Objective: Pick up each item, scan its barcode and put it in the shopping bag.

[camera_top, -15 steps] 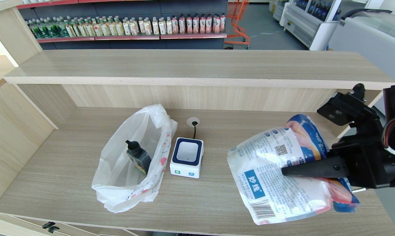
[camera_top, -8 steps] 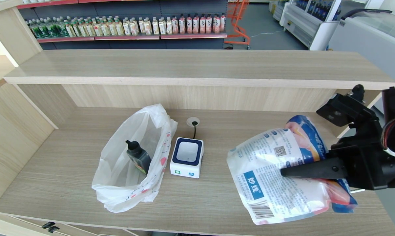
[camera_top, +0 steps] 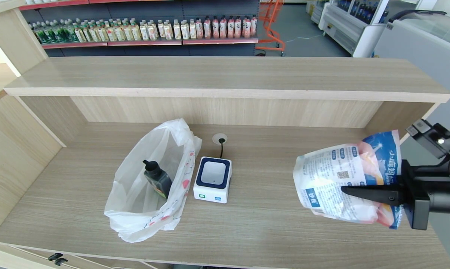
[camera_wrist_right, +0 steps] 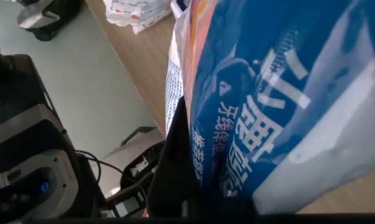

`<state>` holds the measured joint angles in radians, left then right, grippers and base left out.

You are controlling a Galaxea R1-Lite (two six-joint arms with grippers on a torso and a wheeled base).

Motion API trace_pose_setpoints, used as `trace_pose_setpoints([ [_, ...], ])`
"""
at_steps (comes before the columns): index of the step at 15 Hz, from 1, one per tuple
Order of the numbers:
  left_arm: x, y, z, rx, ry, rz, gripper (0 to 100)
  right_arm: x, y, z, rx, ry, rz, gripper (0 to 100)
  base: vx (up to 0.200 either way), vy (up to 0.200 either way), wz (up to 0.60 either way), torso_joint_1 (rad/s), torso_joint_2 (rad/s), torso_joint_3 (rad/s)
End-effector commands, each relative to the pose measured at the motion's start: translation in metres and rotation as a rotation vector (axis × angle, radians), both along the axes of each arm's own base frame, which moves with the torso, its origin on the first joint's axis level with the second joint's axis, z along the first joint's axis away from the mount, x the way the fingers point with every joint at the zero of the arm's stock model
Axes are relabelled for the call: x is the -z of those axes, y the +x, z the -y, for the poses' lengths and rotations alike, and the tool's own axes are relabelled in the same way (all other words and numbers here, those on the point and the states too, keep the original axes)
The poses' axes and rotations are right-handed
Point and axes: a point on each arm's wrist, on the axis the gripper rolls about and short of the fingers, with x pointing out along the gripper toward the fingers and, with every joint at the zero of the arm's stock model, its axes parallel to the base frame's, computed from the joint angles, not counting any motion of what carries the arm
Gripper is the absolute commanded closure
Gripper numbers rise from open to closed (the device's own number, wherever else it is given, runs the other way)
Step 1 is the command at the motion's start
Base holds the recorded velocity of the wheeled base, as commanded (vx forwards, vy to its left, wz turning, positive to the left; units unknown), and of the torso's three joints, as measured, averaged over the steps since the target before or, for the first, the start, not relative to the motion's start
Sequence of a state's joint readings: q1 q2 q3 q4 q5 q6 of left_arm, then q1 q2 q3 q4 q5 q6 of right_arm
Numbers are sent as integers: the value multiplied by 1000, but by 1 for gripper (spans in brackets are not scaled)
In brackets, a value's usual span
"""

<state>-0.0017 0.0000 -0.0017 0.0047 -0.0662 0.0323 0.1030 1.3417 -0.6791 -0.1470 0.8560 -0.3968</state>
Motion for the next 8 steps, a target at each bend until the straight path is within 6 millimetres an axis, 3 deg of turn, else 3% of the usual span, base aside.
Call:
trace_pose_setpoints([
  [1, 0, 0, 0, 0, 1, -2, 0, -7, -15, 13, 111, -61, 96, 100, 0, 0, 0, 0, 0, 0],
  [8, 0, 0, 0, 0, 0, -3, 0, -6, -25, 15, 152, -143, 165, 100, 0, 0, 0, 0, 0, 0],
])
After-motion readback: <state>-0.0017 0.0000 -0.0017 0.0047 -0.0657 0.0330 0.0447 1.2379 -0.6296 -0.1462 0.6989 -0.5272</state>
